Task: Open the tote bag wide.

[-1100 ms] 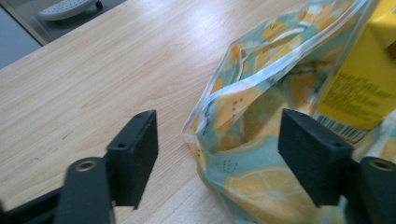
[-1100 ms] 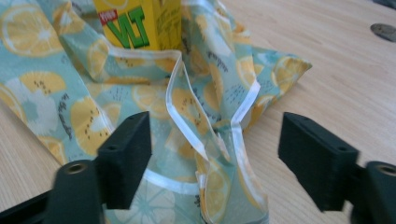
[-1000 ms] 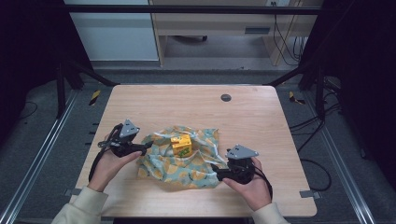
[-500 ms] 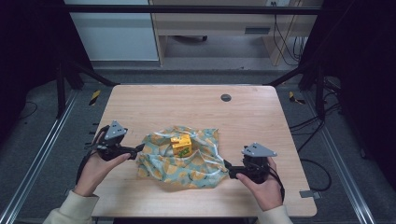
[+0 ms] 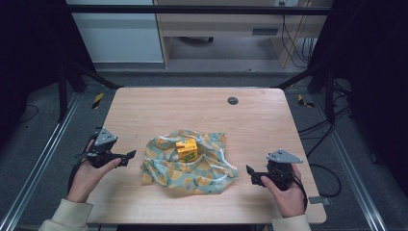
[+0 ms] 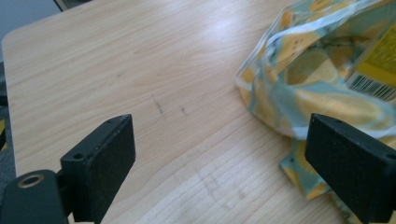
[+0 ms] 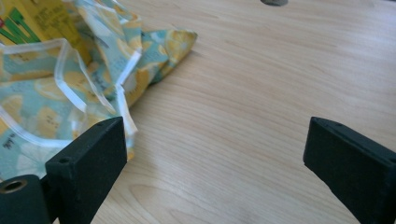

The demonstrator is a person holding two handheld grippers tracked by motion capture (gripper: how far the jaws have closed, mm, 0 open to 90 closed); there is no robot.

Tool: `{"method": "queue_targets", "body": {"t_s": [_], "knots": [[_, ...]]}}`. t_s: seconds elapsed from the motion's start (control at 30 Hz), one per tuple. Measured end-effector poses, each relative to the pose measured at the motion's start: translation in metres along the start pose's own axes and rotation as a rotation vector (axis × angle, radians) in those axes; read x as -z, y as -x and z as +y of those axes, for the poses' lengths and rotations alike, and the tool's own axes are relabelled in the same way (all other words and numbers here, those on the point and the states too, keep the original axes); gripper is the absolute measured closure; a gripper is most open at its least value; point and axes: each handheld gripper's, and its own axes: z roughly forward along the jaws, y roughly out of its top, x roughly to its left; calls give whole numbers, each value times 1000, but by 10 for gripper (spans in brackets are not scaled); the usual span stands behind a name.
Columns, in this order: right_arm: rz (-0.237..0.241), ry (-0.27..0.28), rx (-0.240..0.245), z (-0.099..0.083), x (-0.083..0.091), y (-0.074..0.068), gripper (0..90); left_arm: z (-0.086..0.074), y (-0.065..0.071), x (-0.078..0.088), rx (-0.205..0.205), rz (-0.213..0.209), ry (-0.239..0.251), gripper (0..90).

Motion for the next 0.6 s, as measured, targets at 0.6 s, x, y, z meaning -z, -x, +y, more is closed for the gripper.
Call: {"method": "queue_targets", "body": {"t_s": [0.6], "knots": [[-101, -118, -81, -15, -19, 33, 82, -37, -39, -3, 34, 94, -106, 74]]}}
